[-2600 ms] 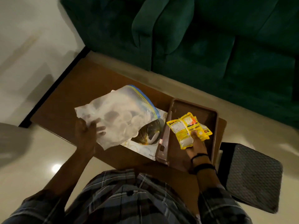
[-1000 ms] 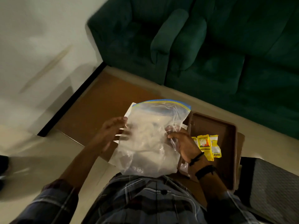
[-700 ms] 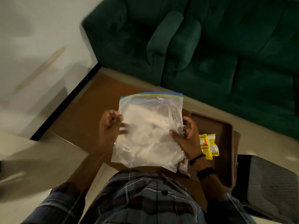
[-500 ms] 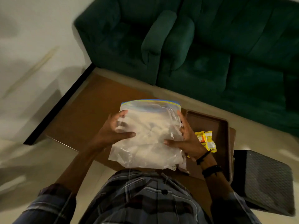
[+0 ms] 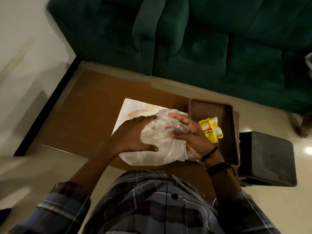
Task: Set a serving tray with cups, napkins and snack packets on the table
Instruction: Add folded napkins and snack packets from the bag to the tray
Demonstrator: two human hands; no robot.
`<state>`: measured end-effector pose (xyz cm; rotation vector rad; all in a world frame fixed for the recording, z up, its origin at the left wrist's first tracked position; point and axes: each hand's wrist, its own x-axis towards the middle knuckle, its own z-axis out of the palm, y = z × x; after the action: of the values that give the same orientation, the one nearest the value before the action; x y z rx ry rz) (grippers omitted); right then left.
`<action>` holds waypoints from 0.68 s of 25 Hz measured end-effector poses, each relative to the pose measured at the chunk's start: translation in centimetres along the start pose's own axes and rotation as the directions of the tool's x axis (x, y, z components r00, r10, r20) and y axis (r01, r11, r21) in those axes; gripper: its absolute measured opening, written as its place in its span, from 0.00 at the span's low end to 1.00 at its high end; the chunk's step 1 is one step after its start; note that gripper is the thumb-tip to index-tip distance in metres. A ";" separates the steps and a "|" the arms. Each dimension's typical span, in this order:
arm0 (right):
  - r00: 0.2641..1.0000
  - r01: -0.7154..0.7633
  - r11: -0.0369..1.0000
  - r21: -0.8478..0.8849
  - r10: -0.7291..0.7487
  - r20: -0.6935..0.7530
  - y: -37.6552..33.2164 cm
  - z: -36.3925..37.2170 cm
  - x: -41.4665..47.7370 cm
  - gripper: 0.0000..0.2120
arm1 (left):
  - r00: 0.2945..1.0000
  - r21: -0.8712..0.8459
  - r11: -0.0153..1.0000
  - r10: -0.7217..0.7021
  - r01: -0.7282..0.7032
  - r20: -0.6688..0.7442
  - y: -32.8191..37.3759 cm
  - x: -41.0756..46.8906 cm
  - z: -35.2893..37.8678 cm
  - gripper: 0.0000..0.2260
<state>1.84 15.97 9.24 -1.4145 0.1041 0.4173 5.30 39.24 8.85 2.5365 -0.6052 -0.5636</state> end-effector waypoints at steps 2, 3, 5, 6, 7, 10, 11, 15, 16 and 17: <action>0.998 -0.002 0.976 -0.218 -0.012 -0.064 0.0 -0.1 -0.4 0.26 | 0.999 0.155 0.987 -0.040 0.038 0.013 1.2 1.5 1.1 0.25; 0.992 -0.002 0.930 -0.369 -0.044 -0.116 0.1 -0.2 -0.6 0.23 | 0.994 0.190 0.976 -0.112 0.111 -0.005 1.6 2.0 1.5 0.19; 0.960 -0.053 0.814 -0.579 -0.119 -0.255 1.0 -0.3 -1.5 0.17 | 0.976 0.175 0.960 -0.212 0.217 -0.046 1.8 2.6 2.5 0.15; 0.929 -0.083 0.769 -0.633 -0.170 -0.329 1.8 -0.4 -2.1 0.13 | 0.975 0.136 0.966 -0.216 0.222 -0.058 2.1 2.9 3.2 0.15; 0.903 -0.089 0.754 -0.651 -0.216 -0.372 2.6 -0.3 -2.8 0.11 | 0.975 0.049 0.976 -0.211 0.214 -0.064 2.7 3.1 3.6 0.14; 0.896 -0.082 0.920 -0.383 -0.100 -0.432 4.9 -0.7 -4.5 0.15 | 0.960 -0.601 0.761 -0.278 0.245 0.040 5.8 3.3 5.0 0.16; 0.892 -0.084 0.964 -0.251 -0.039 -0.450 5.7 -1.1 -4.8 0.17 | 0.949 -0.750 0.605 -0.298 0.268 0.098 6.7 3.4 5.5 0.19; 0.817 -0.044 0.974 0.223 0.164 -0.553 10.0 -3.4 -7.3 0.04 | 0.897 -0.880 0.256 -0.307 0.400 0.318 10.1 3.1 10.9 0.23; 0.811 -0.025 0.949 0.313 0.203 -0.548 11.3 -3.9 -8.3 0.03 | 0.886 -0.887 0.191 -0.296 0.420 0.356 10.8 3.0 12.5 0.24; 0.799 -0.021 0.918 0.395 0.253 -0.546 12.6 -4.4 -9.2 0.07 | 0.868 -0.886 0.118 -0.294 0.449 0.400 11.5 2.9 14.2 0.25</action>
<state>-10.20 10.85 -0.38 -1.1140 0.7684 0.0509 -2.77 23.80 2.62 1.3171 0.3989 -0.9104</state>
